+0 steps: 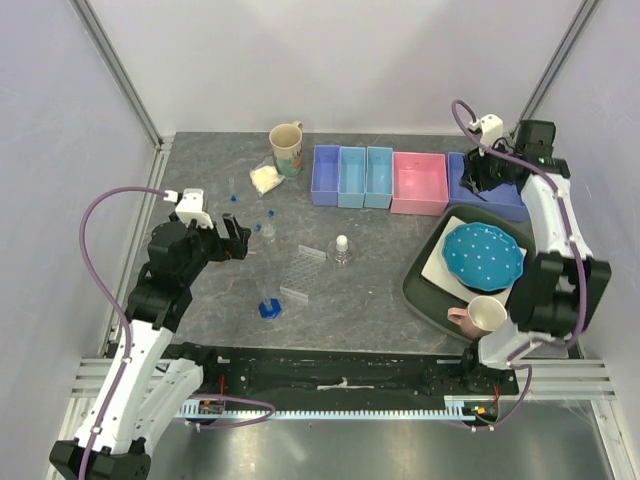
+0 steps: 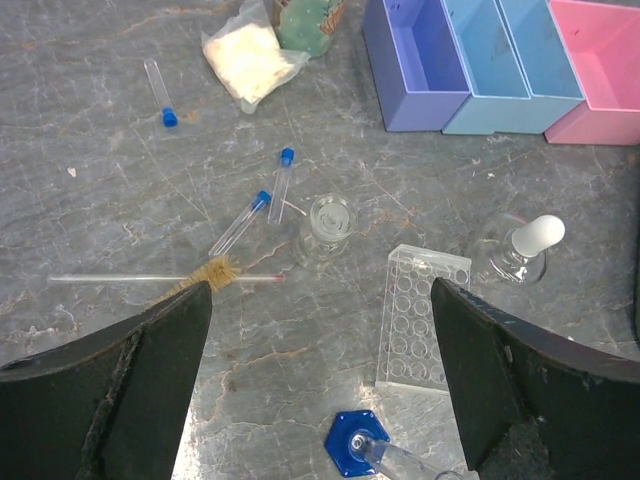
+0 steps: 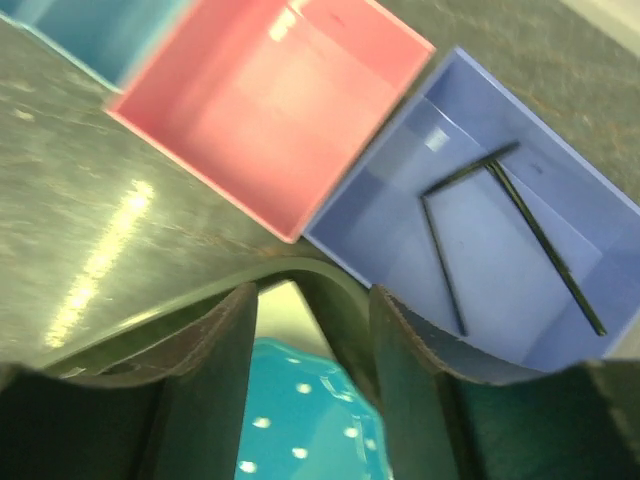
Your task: Organize the chemistry lab equipment
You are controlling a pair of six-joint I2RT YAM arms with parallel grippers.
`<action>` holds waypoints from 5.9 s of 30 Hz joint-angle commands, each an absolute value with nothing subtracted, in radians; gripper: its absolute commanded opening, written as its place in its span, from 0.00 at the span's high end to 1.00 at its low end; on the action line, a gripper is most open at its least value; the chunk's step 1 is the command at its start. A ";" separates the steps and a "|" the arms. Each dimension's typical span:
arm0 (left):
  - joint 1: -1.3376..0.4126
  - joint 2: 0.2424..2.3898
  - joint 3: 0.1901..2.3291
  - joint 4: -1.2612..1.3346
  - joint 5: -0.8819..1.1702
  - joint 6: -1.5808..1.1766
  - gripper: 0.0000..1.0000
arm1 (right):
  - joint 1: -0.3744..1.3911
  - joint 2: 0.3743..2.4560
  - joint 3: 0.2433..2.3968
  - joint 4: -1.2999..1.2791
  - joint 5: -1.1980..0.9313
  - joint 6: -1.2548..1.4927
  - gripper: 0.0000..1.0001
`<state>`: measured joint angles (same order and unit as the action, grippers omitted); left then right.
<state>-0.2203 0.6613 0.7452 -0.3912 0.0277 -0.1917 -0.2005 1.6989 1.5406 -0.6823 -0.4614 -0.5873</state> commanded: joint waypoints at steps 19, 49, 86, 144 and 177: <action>-0.225 0.643 0.837 -0.733 0.364 -0.454 0.13 | -0.192 1.197 0.853 -0.129 -1.265 -0.227 0.02; -0.807 1.029 1.038 -1.045 -0.377 -0.667 0.21 | -0.175 1.247 0.876 -0.212 -1.247 -0.287 0.02; -0.813 1.170 1.058 -1.028 -0.368 -0.640 0.61 | -0.175 1.262 0.891 -0.259 -1.235 -0.331 0.02; -0.808 1.157 1.263 -0.634 0.181 -0.618 0.92 | 0.693 1.382 1.170 -0.499 -0.966 -0.436 0.72; -0.744 0.761 0.852 -0.526 -0.517 -0.146 0.05 | 0.134 1.848 1.693 -0.509 -0.543 -0.298 0.85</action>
<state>-0.7471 0.7708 0.9432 -0.6060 -0.4461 -0.2417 0.1841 1.7397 1.5547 -0.5312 -0.6498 -0.3386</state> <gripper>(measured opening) 0.949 0.313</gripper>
